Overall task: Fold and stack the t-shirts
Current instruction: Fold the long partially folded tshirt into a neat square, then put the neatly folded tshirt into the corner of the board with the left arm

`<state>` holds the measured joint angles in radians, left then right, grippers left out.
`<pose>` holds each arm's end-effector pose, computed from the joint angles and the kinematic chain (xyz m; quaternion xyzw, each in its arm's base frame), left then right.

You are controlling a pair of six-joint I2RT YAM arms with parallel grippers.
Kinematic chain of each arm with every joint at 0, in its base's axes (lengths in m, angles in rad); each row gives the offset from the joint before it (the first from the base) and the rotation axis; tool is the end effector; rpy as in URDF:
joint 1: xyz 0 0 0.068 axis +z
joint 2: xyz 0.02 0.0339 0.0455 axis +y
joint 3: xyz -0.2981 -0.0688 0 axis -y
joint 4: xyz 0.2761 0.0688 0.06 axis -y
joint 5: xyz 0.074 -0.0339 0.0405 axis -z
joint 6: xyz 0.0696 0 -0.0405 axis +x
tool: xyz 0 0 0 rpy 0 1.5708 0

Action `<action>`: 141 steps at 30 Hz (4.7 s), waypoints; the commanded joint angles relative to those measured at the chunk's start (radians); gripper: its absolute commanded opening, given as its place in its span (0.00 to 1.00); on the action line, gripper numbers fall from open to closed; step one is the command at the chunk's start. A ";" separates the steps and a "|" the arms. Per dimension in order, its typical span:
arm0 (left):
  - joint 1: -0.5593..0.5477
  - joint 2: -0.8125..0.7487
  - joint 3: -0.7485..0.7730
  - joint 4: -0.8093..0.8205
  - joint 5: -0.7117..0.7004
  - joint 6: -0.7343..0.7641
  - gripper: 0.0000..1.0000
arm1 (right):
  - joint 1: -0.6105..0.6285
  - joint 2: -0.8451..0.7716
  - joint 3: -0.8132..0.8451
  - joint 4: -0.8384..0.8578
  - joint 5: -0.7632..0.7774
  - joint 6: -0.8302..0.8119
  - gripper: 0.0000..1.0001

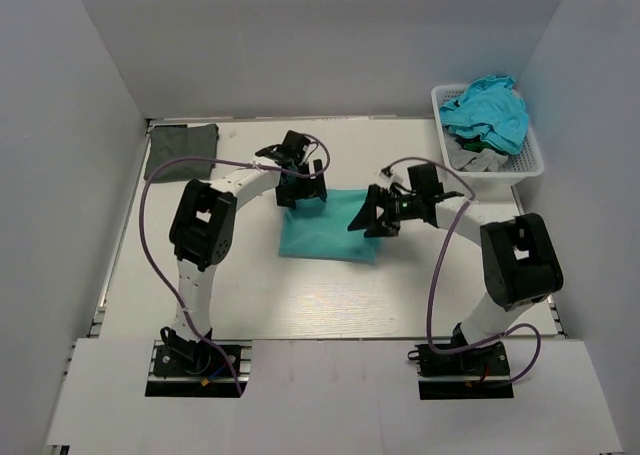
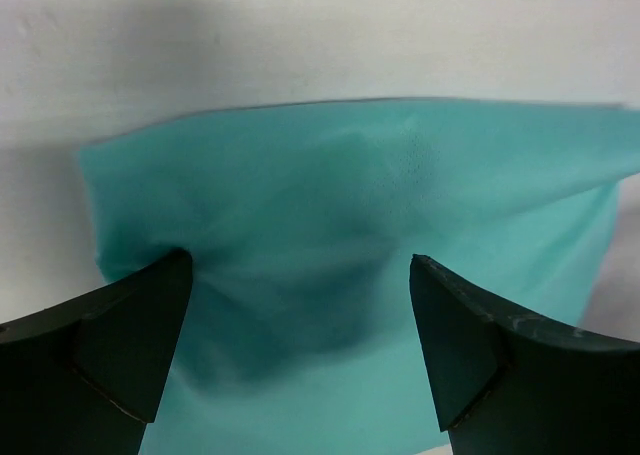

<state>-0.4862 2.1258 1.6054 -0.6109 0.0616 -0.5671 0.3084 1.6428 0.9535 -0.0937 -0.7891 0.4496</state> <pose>0.4467 -0.2409 0.1518 -0.0327 0.9750 -0.1355 0.1732 0.3470 0.1624 0.1947 -0.0870 0.8608 0.4609 0.1978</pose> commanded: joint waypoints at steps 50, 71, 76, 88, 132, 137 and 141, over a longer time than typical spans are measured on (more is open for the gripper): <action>-0.043 -0.086 -0.295 0.011 -0.047 0.049 0.61 | -0.015 -0.425 -0.130 -0.256 0.117 -0.203 0.90; -0.006 -0.316 -0.082 -0.010 -0.451 0.432 0.00 | -0.022 -0.474 -0.124 -0.288 0.304 -0.233 0.90; 0.014 -0.326 -0.004 0.000 -0.571 0.548 0.00 | -0.022 -0.453 -0.093 -0.311 0.327 -0.221 0.90; 0.179 -0.366 0.054 0.200 -0.589 0.907 0.00 | -0.023 -0.382 -0.033 -0.284 0.317 -0.173 0.90; 0.695 0.075 0.554 0.051 -0.301 0.760 0.00 | -0.019 -0.153 0.186 -0.365 0.329 -0.137 0.90; 0.733 0.175 0.629 0.030 -0.279 0.713 0.00 | -0.015 -0.097 0.228 -0.376 0.324 -0.134 0.90; 0.752 0.223 0.654 0.030 -0.342 0.675 0.00 | -0.017 -0.074 0.251 -0.367 0.303 -0.129 0.90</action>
<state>0.2539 2.3531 2.1975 -0.5785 -0.2508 0.1577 0.2901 1.5578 1.1591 -0.4622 -0.4675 0.3134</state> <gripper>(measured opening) 0.109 0.904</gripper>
